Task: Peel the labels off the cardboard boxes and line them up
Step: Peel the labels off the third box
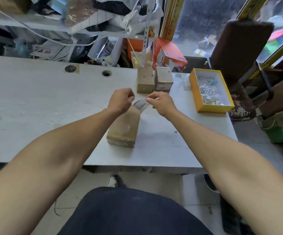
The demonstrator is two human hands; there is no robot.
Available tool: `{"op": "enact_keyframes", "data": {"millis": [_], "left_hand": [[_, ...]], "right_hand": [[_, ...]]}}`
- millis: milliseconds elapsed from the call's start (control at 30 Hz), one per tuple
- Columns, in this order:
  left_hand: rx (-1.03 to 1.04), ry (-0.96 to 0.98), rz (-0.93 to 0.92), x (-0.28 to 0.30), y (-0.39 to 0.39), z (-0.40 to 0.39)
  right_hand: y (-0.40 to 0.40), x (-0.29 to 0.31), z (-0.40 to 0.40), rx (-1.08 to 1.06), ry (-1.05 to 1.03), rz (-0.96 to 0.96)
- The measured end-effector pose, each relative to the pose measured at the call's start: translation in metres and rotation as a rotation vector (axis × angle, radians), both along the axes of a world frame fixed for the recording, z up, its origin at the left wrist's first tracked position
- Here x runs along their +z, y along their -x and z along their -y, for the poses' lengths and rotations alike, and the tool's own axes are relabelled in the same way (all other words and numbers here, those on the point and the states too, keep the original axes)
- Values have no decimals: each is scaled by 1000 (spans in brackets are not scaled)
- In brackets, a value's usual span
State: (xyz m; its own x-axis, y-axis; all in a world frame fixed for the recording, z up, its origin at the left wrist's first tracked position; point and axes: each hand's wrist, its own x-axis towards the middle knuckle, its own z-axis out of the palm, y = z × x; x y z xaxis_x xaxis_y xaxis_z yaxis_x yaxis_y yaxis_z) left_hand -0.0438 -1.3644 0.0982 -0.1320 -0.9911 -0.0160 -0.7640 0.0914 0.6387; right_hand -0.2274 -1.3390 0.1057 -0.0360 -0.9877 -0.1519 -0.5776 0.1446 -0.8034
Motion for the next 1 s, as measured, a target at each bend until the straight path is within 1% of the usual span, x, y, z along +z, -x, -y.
{"op": "enact_keyframes", "data": {"millis": [100,200,267,333,400,500,633,700,833,933,1000], "left_hand": [[-20,-86,-61,9,25,-28],[-55,-139,0,14,48,-55],[-38,-136,33,18,63,-68],[-12,-177,22,17,74,-83],[5,-206,-16,13,84,-94],[43,-207,-123,20,98,-100],[23,-277,-227,24,115,-104],[-11,-297,-243,26,121,-107],[-21,-322,-299,22,121,-109],[-19,-278,-281,23,116,-111],[-10,-315,-304,25,113,-110]], "right_hand": [[21,5,-19,7,-23,77],[43,9,-38,-14,-58,141],[58,12,-48,-8,-80,140],[68,14,-60,6,-131,152],[78,10,-71,-3,-144,122],[88,10,-83,7,-184,50],[88,21,-94,132,-194,-66],[86,23,-97,157,-172,-107],[85,22,-96,130,-127,-204],[89,22,-93,130,-152,-222],[89,22,-92,101,-182,-196]]}}
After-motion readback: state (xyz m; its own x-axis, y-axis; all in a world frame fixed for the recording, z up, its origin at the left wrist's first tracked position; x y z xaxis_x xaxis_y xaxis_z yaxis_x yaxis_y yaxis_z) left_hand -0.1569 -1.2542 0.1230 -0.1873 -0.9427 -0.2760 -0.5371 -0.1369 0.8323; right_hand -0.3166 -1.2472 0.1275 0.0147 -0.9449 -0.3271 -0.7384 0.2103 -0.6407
